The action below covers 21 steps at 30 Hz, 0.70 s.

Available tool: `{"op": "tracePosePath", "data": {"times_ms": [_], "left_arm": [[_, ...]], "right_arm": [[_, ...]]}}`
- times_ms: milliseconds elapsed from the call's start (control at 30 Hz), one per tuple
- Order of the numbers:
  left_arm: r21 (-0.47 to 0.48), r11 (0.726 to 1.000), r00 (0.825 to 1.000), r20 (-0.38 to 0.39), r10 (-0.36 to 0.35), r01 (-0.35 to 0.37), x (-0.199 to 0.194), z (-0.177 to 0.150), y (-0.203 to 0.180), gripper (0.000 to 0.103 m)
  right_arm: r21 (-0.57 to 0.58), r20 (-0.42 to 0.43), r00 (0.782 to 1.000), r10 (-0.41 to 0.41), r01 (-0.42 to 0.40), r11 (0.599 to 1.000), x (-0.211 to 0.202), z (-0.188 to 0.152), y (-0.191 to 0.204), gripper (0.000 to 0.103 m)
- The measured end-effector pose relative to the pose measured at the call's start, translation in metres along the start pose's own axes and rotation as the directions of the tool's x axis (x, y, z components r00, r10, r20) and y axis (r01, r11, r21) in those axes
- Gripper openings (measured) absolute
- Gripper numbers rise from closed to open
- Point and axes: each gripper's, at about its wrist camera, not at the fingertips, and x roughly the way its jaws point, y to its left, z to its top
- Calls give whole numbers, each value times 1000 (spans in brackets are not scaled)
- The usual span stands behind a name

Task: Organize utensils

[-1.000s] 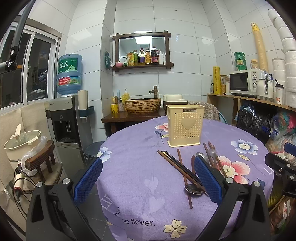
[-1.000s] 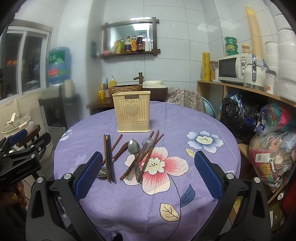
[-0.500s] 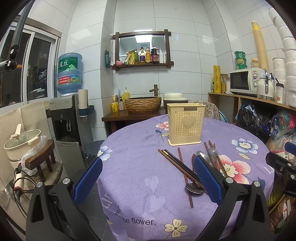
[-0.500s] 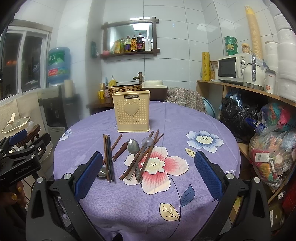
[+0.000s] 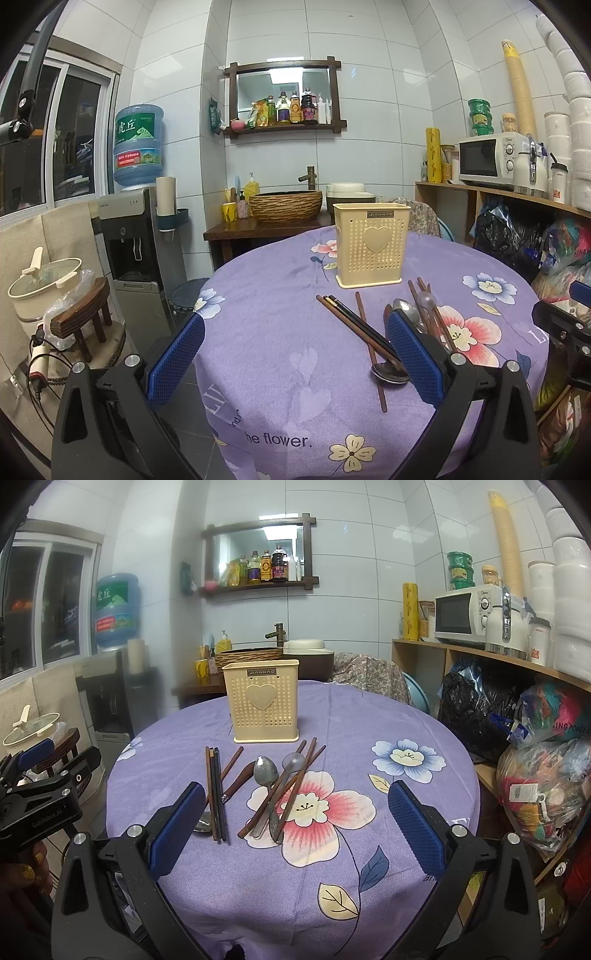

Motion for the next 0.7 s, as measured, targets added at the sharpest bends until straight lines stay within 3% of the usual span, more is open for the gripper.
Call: {"op": "tracePosePath", "data": {"times_ms": [600,700], "left_arm": [[5,1000,1000,-19,3,-2,3,-1,-1,98],[-4,999,997,-65,-39,38,10,-4,1,98]], "right_arm": [[-1,-6,1000,-4,4,1000,3,-3,-3,98],[-8,-26,1000,-10,9,1000,9,-4,-6,98]]}}
